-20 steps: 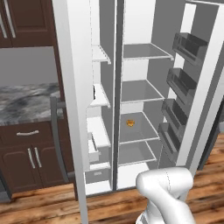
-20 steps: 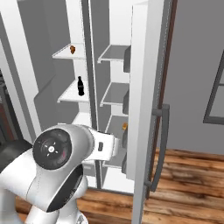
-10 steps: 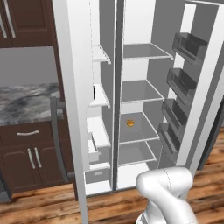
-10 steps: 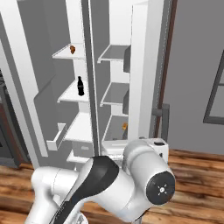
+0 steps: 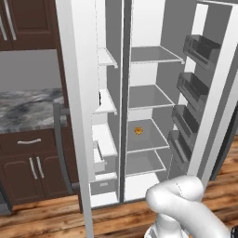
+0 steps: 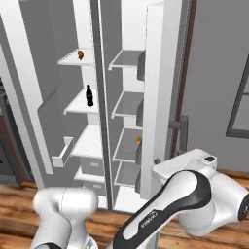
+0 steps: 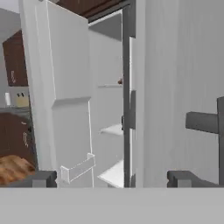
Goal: There's a chicken drumstick in the fridge that needs to be moved to the freezer for freezing. Pick up the chicken drumstick from the fridge, place it on any shelf in the freezer, and close the fridge and freezer doors when done.
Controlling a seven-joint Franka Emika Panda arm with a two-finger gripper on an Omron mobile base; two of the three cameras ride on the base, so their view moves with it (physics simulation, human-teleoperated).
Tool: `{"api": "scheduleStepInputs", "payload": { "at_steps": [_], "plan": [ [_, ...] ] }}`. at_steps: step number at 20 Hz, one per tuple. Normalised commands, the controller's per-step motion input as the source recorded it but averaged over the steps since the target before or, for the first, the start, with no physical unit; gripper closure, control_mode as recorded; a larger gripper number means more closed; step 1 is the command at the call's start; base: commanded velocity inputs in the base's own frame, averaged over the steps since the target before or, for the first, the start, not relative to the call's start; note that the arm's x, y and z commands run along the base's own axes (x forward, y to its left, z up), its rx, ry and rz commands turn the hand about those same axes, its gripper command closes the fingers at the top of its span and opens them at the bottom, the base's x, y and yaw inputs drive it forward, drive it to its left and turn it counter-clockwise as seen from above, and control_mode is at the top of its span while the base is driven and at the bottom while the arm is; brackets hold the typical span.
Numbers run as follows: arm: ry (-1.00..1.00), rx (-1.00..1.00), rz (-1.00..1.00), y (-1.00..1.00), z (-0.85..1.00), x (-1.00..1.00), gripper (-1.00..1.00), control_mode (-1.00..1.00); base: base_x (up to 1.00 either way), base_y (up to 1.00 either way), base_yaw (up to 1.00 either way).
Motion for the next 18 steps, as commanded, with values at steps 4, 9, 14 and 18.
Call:
{"api": "scheduleStepInputs", "payload": {
  "at_steps": [4, 9, 14, 18],
  "plan": [
    [0.01, 0.0, 0.36, -0.5, -0.54, 0.41, -1.0, -1.0, 0.0, 0.0, 0.0],
    [0.0, 0.0, 0.29, -0.41, -0.57, 0.57, -1.0, -1.0, 0.0, 0.0, 0.0],
    [0.0, 0.0, 0.05, -0.23, -0.36, 0.66, -1.0, -1.0, 0.0, 0.0, 0.0],
    [0.0, 0.0, -0.1, -0.04, -0.39, 0.49, -1.0, -1.0, 0.0, 0.0, 0.0]
  ]
}}
